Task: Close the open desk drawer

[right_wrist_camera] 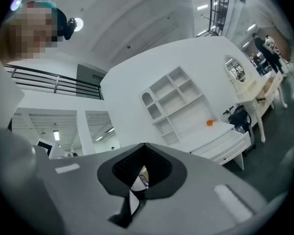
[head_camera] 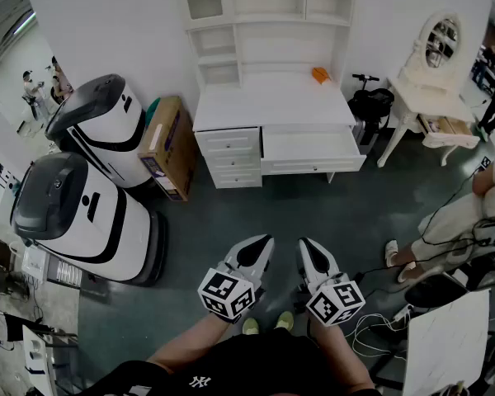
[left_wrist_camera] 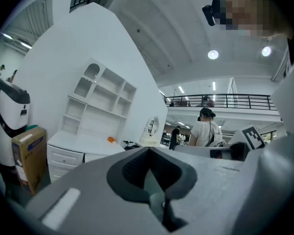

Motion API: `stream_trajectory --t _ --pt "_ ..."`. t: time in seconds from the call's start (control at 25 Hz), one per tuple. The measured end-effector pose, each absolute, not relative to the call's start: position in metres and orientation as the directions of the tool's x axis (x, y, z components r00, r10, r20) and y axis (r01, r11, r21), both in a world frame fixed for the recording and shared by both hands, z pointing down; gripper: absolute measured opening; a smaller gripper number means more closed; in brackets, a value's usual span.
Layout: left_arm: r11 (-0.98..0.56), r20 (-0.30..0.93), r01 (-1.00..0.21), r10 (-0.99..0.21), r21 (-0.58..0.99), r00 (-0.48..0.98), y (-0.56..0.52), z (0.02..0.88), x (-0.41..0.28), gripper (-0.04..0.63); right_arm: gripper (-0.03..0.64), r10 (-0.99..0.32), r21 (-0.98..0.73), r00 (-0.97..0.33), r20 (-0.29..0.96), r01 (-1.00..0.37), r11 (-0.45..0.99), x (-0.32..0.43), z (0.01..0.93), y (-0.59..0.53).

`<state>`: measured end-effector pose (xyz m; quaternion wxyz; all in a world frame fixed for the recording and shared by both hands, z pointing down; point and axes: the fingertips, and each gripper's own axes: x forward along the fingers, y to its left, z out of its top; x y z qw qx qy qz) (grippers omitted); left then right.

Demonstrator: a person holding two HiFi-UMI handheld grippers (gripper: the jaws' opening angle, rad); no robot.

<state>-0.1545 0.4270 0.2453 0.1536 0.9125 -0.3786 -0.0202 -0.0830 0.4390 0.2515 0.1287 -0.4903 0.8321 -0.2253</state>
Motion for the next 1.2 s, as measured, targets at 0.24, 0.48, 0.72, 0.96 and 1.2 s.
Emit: stream_trajectory --t 0.24,0.48,0.72,0.96,1.2 --pt "-0.668 0.076 -0.684 -0.697 0.294 0.713 0.431 0.243 -0.153 0.000 0.021 -0.871 -0.498 -0.490 0.004 -0.757 0.423 -0.084 0.250 0.443" --pt "-0.667 0.076 -0.687 -0.699 0.289 0.711 0.438 0.242 -0.152 0.000 0.021 -0.866 -0.499 -0.500 0.003 -0.751 0.432 -0.085 0.250 0.449" --pt "-0.659 0.089 -0.693 -0.703 0.292 0.706 0.439 0.248 -0.148 0.001 0.021 -0.852 -0.558 -0.523 -0.014 -0.703 0.441 -0.082 0.256 0.451" --pt "-0.656 0.098 -0.700 -0.706 0.283 0.701 0.442 0.248 -0.135 0.000 0.023 -0.848 -0.522 -0.530 0.009 -0.726 0.448 -0.074 0.257 0.452" --pt "-0.643 0.103 -0.711 -0.717 0.286 0.690 0.434 0.250 -0.119 0.000 0.023 -0.852 -0.498 -0.523 0.014 -0.743 0.448 -0.052 0.260 0.447"
